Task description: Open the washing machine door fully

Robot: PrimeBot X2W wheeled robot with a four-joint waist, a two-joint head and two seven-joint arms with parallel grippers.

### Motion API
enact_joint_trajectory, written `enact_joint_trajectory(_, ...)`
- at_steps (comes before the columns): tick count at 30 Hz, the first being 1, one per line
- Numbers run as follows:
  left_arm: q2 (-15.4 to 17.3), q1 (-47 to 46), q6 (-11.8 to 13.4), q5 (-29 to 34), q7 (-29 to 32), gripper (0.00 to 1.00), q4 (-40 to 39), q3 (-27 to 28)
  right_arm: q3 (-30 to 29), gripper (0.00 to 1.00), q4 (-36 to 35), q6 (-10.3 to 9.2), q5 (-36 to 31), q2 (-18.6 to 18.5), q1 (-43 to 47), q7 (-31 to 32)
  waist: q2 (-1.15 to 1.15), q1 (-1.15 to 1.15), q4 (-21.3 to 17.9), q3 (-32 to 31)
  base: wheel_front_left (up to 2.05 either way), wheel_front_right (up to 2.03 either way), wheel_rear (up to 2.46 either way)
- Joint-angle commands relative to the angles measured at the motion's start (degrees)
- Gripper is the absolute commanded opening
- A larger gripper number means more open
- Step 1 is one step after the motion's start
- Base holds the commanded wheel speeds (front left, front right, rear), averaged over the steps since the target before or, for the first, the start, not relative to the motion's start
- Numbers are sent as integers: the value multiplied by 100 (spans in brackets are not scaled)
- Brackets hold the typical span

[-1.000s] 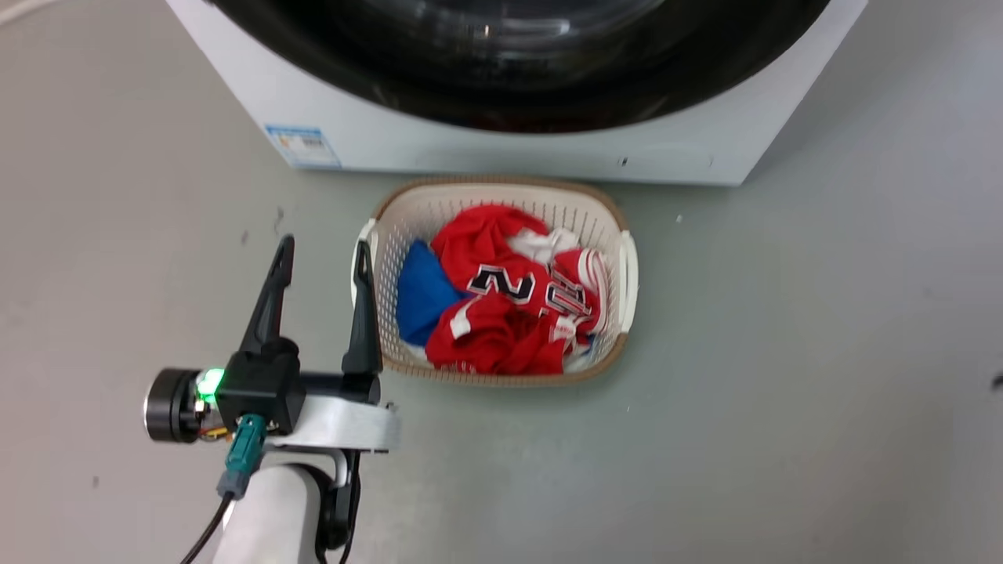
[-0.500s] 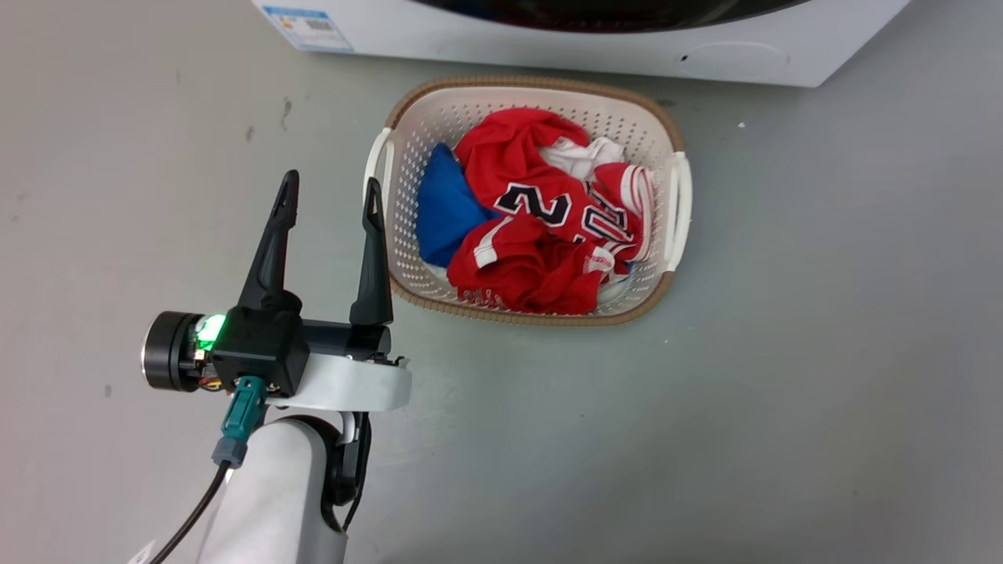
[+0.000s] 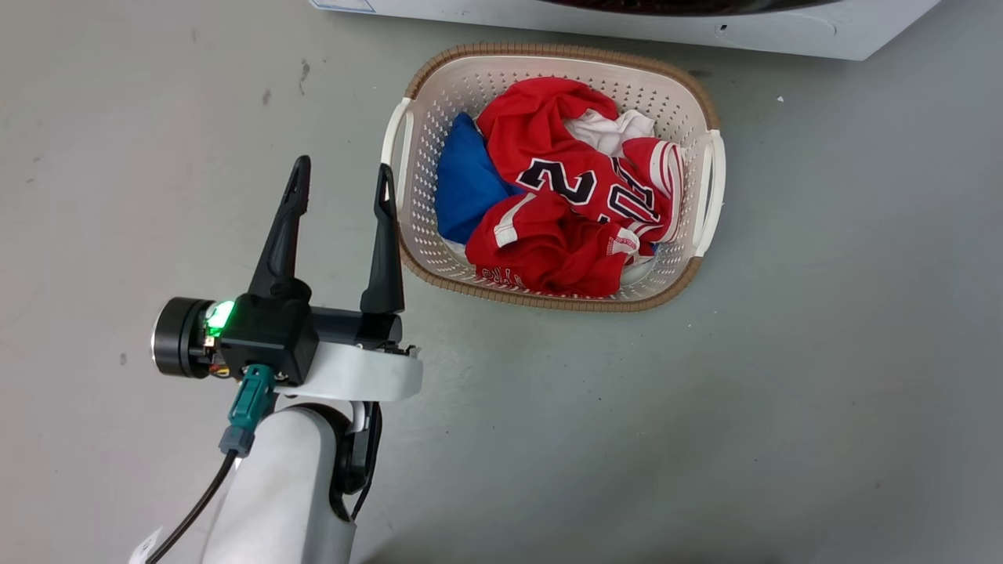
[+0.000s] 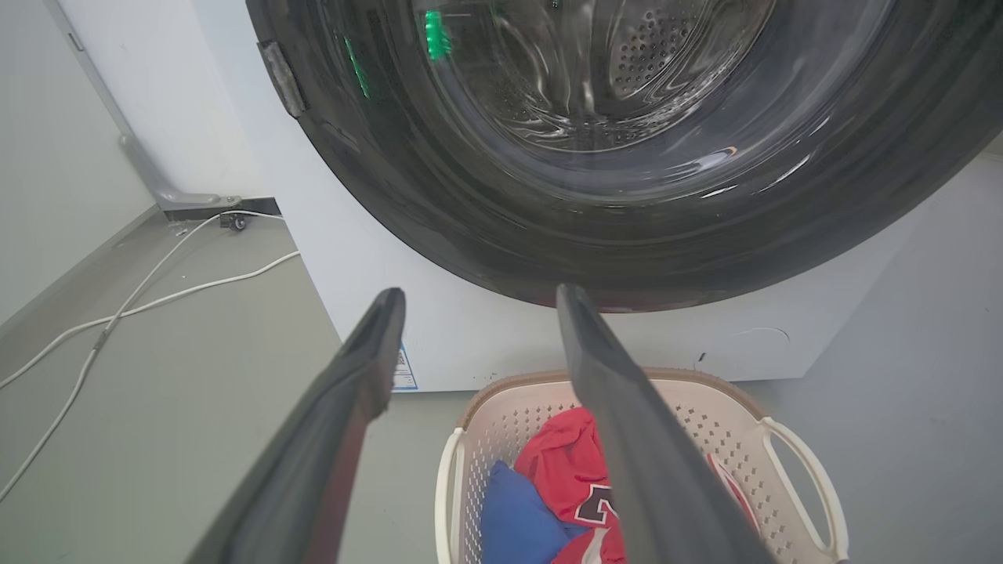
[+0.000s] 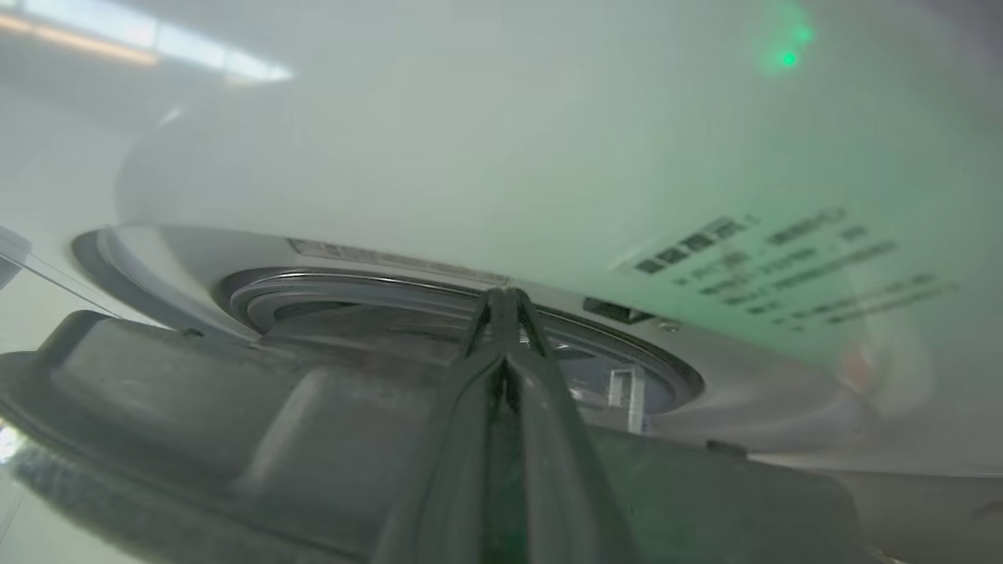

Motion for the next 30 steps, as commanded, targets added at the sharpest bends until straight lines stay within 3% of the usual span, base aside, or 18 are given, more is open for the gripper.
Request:
enact_joint_trajectory(1,-9,-103,11,-11,-16,100,17,-12,127,0,13,2,-54,104,-5,84,0,-1,9,4,0,0,0)
enact_joint_trajectory(16,-9,102,-22,84,-16,100,89,107,414,0,-768,8,-6,198,1027,629,0,-1,-170,-403,0,0,0)
enact_joint_trajectory(30,-9,307,-90,190,-16,100,110,234,829,0,-2426,8,167,227,2761,1277,0,-1,-301,-704,0,0,0)
